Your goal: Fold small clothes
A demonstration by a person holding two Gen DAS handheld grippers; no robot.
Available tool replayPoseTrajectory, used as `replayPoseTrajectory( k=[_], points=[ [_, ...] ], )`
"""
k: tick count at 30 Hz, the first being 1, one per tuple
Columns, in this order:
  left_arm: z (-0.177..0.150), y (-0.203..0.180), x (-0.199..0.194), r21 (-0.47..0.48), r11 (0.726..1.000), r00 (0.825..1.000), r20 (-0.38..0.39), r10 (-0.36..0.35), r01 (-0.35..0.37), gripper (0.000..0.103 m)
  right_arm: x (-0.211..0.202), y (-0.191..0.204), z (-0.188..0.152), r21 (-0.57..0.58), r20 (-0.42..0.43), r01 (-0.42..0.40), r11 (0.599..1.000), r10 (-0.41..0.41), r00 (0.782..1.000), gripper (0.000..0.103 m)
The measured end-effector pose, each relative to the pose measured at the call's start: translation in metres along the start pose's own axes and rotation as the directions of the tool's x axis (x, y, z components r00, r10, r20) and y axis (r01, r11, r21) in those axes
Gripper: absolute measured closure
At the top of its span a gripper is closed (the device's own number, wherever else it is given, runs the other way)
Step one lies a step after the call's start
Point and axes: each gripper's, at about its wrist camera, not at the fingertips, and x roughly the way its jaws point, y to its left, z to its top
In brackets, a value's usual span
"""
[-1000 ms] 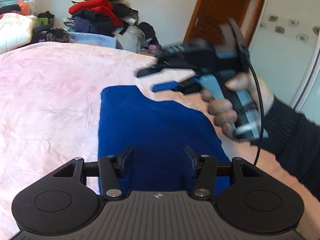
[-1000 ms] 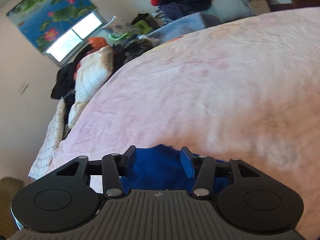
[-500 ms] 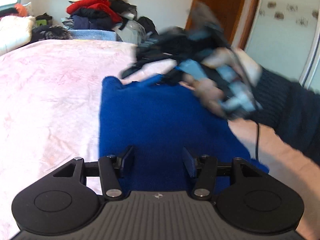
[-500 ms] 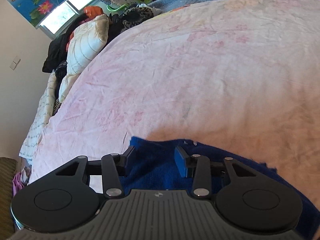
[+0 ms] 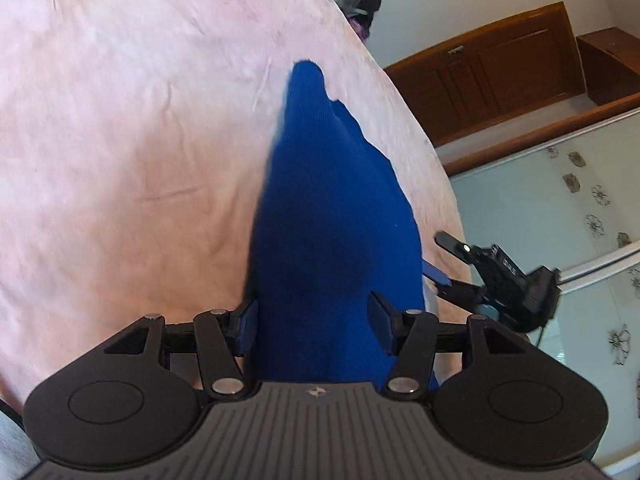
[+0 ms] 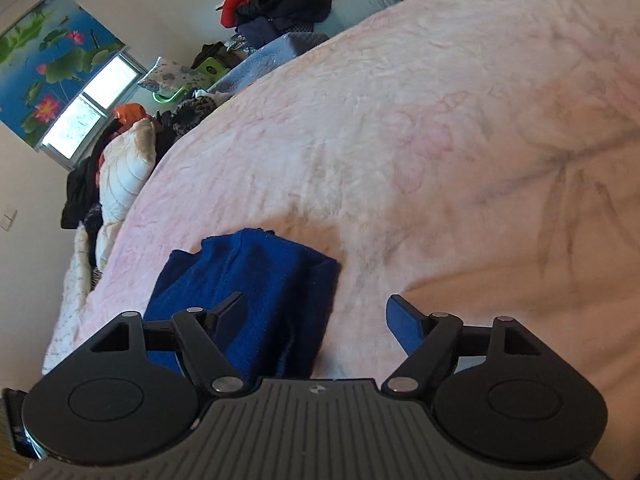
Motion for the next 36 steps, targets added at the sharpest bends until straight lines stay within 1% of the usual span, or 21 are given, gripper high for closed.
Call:
replayPoseTrajectory(
  k=[2,4,6,8,9,10,11,12,15,19,22,23,27,29,30,31,32,33,34,35,36],
  points=[
    [-0.005,0.009,0.0,-0.066,0.997,0.998,-0.024,-0.05,0.048,0.047,0.013,-0.003,0.003,0.042,-0.007,-0.067,0.997,0.067,0.998,0.026],
    [-0.007,0.015,0.0,-0.115,0.99,0.996,-0.026,-0.085,0.082,0.047,0.027,-0.003,0.007,0.067,-0.035,-0.131,0.989,0.134,0.99,0.025],
    [-0.008,0.016,0.002,-0.139,0.986,0.994,-0.033,-0.101,0.096,0.047,0.041,0.001,0.009,0.102,-0.053,-0.186,0.977,0.193,0.98,0.025],
    [-0.006,0.016,0.008,-0.163,0.982,0.994,-0.031,-0.107,0.1,0.049,0.051,0.012,0.008,0.086,-0.067,-0.208,0.974,0.214,0.975,0.025],
    [-0.008,0.014,0.009,-0.166,0.982,0.995,-0.022,-0.099,0.094,0.062,0.054,0.017,0.006,0.07,-0.078,-0.206,0.976,0.211,0.974,0.027],
    [-0.009,0.011,0.013,-0.159,0.984,0.996,-0.03,-0.089,0.083,0.083,0.058,0.022,0.004,0.06,-0.101,-0.19,0.98,0.195,0.976,0.043],
    [-0.008,0.008,0.015,-0.147,0.987,0.996,-0.042,-0.078,0.071,0.087,0.064,0.025,0.001,0.049,-0.129,-0.163,0.985,0.168,0.977,0.073],
    [-0.009,0.006,0.016,-0.137,0.989,0.997,-0.041,-0.068,0.062,0.088,0.066,0.027,-0.002,0.033,-0.133,-0.153,0.988,0.156,0.979,0.076],
    [-0.006,-0.005,0.01,-0.081,0.995,0.998,-0.029,-0.057,0.055,0.091,0.059,0.036,-0.004,-0.011,-0.109,-0.138,0.99,0.136,0.985,0.077],
    [-0.001,-0.017,-0.004,-0.014,0.999,0.999,-0.014,-0.036,0.035,0.092,0.045,0.047,-0.008,-0.056,-0.108,-0.168,0.984,0.162,0.981,0.077],
    [-0.005,-0.013,-0.01,0.003,1.0,0.999,-0.035,-0.008,0.008,0.092,0.044,0.052,-0.013,-0.076,-0.14,-0.179,0.981,0.168,0.976,0.077],
    [-0.007,-0.01,-0.009,0.006,1.0,0.999,-0.04,0.012,-0.012,0.092,0.045,0.051,-0.014,-0.071,-0.145,-0.177,0.982,0.165,0.976,0.077],
    [-0.008,0.006,0.003,-0.034,0.998,0.997,-0.055,0.048,-0.05,0.092,0.053,0.038,-0.016,-0.02,-0.148,-0.165,0.986,0.16,0.976,0.076],
    [-0.009,0.004,0.002,-0.007,0.998,0.997,-0.052,0.059,-0.06,0.089,0.056,0.029,-0.016,0.021,-0.135,-0.155,0.988,0.157,0.978,0.07],
    [-0.009,-0.001,0.0,0.017,0.997,0.996,-0.048,0.074,-0.073,0.088,0.053,0.028,-0.015,0.032,-0.123,-0.152,0.988,0.155,0.98,0.07],
    [-0.009,-0.007,-0.003,0.042,0.995,0.995,-0.04,0.095,-0.094,0.087,0.045,0.028,-0.014,0.034,-0.089,-0.135,0.99,0.137,0.987,0.064],
    [-0.009,-0.014,-0.011,0.075,0.988,0.991,-0.013,0.136,-0.135,0.086,0.035,0.031,-0.013,0.022,-0.041,-0.106,0.994,0.107,0.993,0.061],
    [-0.011,-0.022,-0.022,0.121,0.976,0.983,0.041,0.18,-0.183,0.083,0.024,0.034,-0.013,0.002,0.009,-0.07,0.998,0.07,0.998,0.059],
    [-0.014,-0.033,-0.033,0.181,0.955,0.97,0.11,0.218,-0.235,0.082,0.013,0.038,-0.012,-0.025,0.073,-0.028,0.999,0.029,0.997,0.058],
    [-0.017,-0.049,-0.044,0.266,0.916,0.948,0.192,0.255,-0.3,0.082,0.002,0.045,-0.013,-0.052,0.117,-0.006,0.999,0.012,0.993,0.058],
    [-0.021,-0.065,-0.049,0.346,0.866,0.923,0.262,0.282,-0.362,0.081,-0.006,0.053,-0.014,-0.09,0.153,0.001,0.996,0.012,0.988,0.058]
  ],
)
